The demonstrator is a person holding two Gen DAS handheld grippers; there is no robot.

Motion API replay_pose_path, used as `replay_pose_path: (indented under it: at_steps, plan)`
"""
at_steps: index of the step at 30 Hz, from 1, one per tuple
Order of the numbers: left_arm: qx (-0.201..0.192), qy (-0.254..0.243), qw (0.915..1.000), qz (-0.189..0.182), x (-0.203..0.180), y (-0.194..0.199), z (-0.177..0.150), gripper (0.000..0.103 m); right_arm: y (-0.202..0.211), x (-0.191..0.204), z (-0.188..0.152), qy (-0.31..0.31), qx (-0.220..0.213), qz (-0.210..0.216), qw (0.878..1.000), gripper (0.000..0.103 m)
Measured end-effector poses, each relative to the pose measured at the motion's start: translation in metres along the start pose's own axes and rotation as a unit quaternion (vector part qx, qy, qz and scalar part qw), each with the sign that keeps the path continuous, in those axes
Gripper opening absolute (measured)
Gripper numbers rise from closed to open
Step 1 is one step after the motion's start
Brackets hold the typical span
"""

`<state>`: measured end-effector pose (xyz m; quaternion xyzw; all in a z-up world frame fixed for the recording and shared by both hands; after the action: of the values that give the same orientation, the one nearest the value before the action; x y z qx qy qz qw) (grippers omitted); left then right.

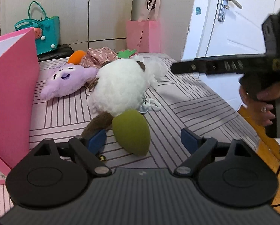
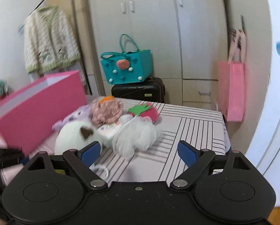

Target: Organize soft objects

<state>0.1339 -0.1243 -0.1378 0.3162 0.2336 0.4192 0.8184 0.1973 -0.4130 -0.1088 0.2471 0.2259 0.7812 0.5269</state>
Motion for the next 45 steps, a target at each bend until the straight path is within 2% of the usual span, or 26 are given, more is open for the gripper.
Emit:
replay_pose_path:
  at_steps: [4, 10, 12, 14, 17, 20, 22, 23, 24, 25, 26, 32, 39, 45]
  plan:
    - [-0.004, 0.001, 0.9999, 0.012, -0.001, -0.004, 0.000, 0.087, -0.015, -0.010, 0.016, -0.050, 0.010, 0.023, 0.998, 0.092]
    - [-0.017, 0.036, 0.9991, 0.013, 0.006, -0.006, 0.001, 0.083, -0.046, -0.010, 0.032, -0.090, 0.045, 0.064, 0.993, 0.092]
    - [-0.019, 0.038, 0.9989, 0.019, 0.007, -0.007, 0.001, 0.077, -0.058, -0.010, 0.035, -0.098, 0.055, 0.070, 0.991, 0.092]
    - [-0.024, 0.039, 0.9985, 0.031, 0.006, -0.008, 0.001, 0.065, -0.069, -0.011, 0.037, -0.107, 0.067, 0.070, 0.990, 0.090]
    - [-0.030, 0.040, 0.9978, 0.043, 0.007, -0.009, 0.001, 0.053, -0.081, -0.012, 0.036, -0.117, 0.077, 0.065, 0.988, 0.087]
    - [-0.033, 0.027, 0.9976, 0.054, 0.005, -0.010, 0.001, 0.049, -0.090, -0.010, 0.033, -0.113, 0.086, 0.056, 0.988, 0.074]
    - [-0.033, 0.006, 0.9970, 0.070, -0.001, -0.012, -0.001, 0.049, -0.093, -0.007, 0.029, -0.098, 0.093, 0.058, 0.989, 0.057]
    - [-0.034, -0.001, 0.9965, 0.077, -0.003, -0.013, -0.002, 0.049, -0.093, -0.007, 0.027, -0.091, 0.092, 0.051, 0.990, 0.054]
    - [-0.035, -0.004, 0.9961, 0.081, -0.005, -0.013, -0.002, 0.049, -0.091, -0.006, 0.025, -0.083, 0.088, 0.044, 0.992, 0.046]
    - [-0.036, -0.002, 0.9959, 0.083, -0.005, -0.012, -0.002, 0.047, -0.088, -0.007, 0.024, -0.081, 0.085, 0.046, 0.992, 0.038]
    - [-0.037, 0.000, 0.9958, 0.084, -0.005, -0.012, -0.002, 0.042, -0.085, -0.008, 0.022, -0.085, 0.083, 0.050, 0.992, 0.035]
    - [-0.038, 0.011, 0.9966, 0.072, -0.001, -0.009, -0.003, 0.040, -0.069, -0.011, 0.016, -0.095, 0.062, 0.060, 0.992, 0.032]
    - [-0.043, 0.020, 0.9974, 0.055, -0.001, -0.006, -0.006, 0.040, -0.047, -0.012, 0.008, -0.090, 0.030, 0.045, 0.994, 0.033]
    - [-0.048, 0.028, 0.9973, 0.047, -0.001, 0.000, -0.010, 0.040, -0.033, -0.013, -0.003, -0.105, 0.024, 0.036, 0.994, 0.033]
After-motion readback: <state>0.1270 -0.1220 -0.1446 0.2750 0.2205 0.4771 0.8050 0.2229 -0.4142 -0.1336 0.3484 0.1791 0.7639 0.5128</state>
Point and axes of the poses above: each gripper's, at about its wrist camera, not at the fingertips, and y roughly against the way its jaws point, x to its left, z to its top, the point moved 1 cm from there along -y, roughly the way its jaws point, and after that the axes turned 9 degrees about x, right-handed, at the moved point
